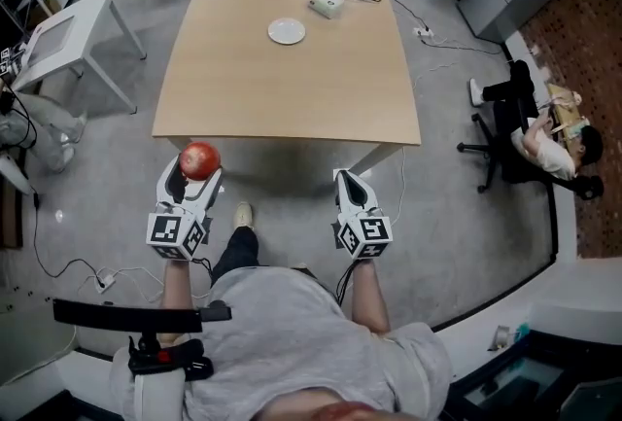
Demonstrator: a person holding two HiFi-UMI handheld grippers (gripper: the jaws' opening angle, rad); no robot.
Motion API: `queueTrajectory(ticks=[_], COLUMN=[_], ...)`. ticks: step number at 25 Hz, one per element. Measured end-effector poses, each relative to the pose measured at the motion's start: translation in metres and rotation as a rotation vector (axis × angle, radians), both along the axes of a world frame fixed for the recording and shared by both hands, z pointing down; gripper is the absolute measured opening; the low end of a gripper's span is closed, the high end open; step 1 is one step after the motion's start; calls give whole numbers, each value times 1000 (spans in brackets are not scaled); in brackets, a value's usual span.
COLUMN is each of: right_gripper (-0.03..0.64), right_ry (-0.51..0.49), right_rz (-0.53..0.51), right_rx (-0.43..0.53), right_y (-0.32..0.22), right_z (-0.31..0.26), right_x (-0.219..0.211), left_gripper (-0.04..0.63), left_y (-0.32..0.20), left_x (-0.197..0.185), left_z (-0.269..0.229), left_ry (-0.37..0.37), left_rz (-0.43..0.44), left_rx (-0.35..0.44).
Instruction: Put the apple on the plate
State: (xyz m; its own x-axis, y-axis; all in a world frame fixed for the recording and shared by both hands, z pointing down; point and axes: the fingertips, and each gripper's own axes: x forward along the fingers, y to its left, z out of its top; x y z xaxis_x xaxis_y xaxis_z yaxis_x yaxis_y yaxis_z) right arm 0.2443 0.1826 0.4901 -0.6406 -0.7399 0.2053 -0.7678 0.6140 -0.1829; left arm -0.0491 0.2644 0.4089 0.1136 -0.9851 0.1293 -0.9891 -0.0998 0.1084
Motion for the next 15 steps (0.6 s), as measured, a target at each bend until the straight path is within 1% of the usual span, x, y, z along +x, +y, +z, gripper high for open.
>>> queueTrajectory(ticks=[5,10,15], right_gripper=[6,6,6], right_ry=[22,30,43], right_rz=[47,105,155], right_rx=[-12,-19,-20], right_y=[-31,-61,-85], right_z=[-3,-4,-1], right_x=[-31,-62,-86], left_gripper=[396,396,396], left_y=[-45,-88,-125], left_x=[-42,-82,-106], left_z=[-5,5,9], left_ry=[-1,3,-52], left_rz=[36,82,142], left_rx=[3,1,14])
